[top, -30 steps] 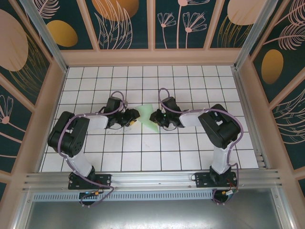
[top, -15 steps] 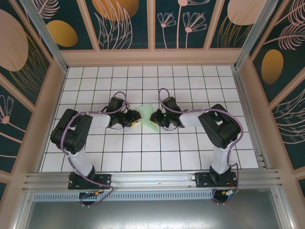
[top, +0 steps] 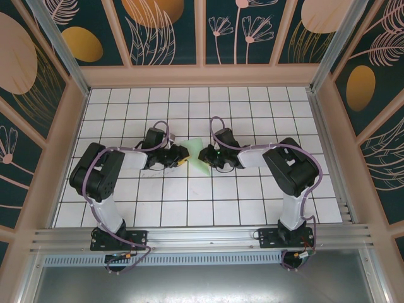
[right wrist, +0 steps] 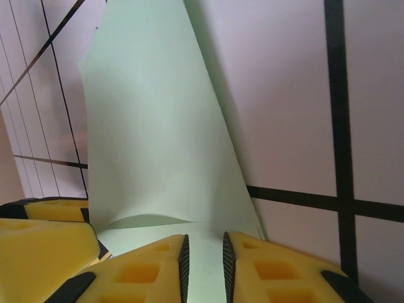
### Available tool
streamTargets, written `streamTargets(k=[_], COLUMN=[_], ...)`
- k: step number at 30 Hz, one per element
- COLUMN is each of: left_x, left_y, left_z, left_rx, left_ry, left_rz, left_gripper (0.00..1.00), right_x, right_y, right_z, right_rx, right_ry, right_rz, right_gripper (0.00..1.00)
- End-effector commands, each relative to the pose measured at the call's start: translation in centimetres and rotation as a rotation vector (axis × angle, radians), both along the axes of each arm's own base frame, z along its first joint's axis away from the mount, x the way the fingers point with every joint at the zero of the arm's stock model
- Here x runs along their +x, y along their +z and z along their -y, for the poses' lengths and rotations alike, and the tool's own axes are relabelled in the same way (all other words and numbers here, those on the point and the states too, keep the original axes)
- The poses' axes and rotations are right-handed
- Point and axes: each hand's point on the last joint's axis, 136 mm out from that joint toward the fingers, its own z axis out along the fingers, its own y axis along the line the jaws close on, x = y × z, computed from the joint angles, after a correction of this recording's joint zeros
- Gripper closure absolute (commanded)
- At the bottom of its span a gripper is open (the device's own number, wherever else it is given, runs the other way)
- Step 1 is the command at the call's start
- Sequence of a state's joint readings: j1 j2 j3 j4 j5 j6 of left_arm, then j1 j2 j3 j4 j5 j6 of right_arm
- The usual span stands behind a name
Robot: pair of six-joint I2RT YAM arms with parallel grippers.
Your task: Fold a paper plane with a square sheet of paper (pick it up from the middle)
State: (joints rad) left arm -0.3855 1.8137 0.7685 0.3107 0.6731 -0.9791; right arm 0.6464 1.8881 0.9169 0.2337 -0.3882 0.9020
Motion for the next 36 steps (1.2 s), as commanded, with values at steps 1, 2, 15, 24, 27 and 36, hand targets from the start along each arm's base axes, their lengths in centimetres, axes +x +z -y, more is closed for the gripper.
streamTargets(k=[1,2,15,24,27,36], left_x=[-0.5,-0.5,-0.3,-0.1,-0.1,0.1], left_y=[-0.2,-0.3,-0.5,0.4,0.6,1.3], left_z=[0.6,0.6,0.4,0.5,0.5,0.6], left_rx=[-0.042,-0.042,-0.030,-0.046,-0.051,-0.060], left_ry=[-0.018,-0.019,0.007,0.018,0.024,0.027], left_rz=[-0.011,-0.012,-0.022,-0.023,-0.026,-0.025], left_gripper=[0.71,0.72,1.00,1.00,1.00,1.00], right_x=[-0.4,-0.3,0.9,-1.8,-2.0,-1.8], right_y=[-1.0,-0.7,4.3,2.2,1.7,0.0], right_z=[0.6,0.6,1.3,0.8,-0.3,-0.8], right_rx=[-0.023,-0.020,-0.183,-0.641,-0.704,-0.822], right_ry=[0.016,0.019,0.134,0.344,0.385,0.408], right_rz=[-0.008,0.006,0.365,0.674,0.731,0.771], right_gripper=[0.72,0.70,0.48,0.49,0.50,0.51])
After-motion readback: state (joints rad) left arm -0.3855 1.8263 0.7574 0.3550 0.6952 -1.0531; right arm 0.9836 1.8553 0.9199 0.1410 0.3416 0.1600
